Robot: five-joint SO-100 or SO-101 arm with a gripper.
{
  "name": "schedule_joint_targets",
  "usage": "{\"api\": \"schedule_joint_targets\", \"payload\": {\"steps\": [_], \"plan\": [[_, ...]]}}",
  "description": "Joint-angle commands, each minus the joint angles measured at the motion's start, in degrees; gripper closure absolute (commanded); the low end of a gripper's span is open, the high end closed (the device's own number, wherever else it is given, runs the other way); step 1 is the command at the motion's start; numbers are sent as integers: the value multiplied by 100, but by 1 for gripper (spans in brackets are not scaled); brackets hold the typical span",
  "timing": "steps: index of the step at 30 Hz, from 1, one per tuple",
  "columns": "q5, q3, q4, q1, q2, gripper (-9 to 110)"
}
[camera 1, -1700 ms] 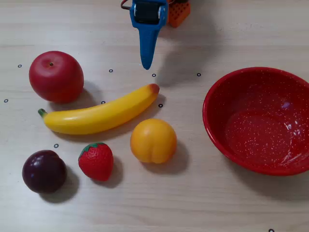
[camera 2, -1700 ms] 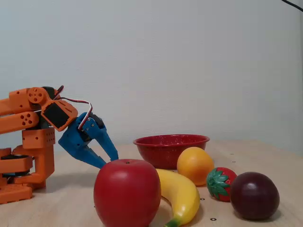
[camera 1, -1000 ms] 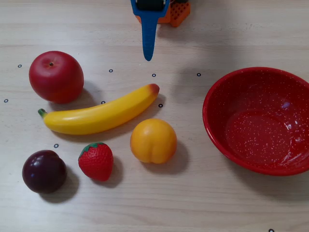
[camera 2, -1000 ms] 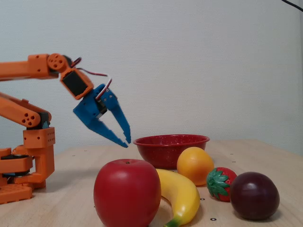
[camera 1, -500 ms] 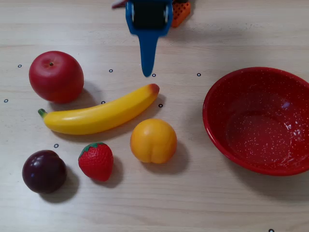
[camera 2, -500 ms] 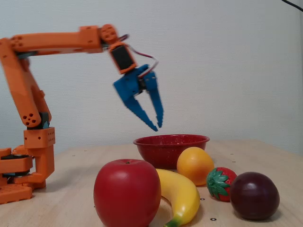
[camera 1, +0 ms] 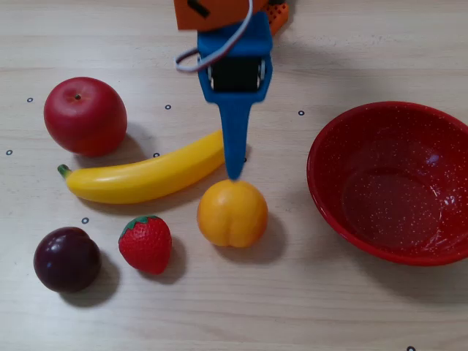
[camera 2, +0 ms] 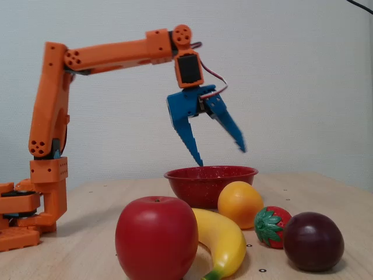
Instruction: Put the peach in the red bowl.
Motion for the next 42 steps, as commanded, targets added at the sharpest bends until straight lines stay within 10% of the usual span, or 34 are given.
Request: {"api": "schedule_joint_targets", "payload": {"steps": [1,42], "plan": [[-88,-879,264,18,-132,56],[97,-2074,-817,-202,-2777,56]]}}
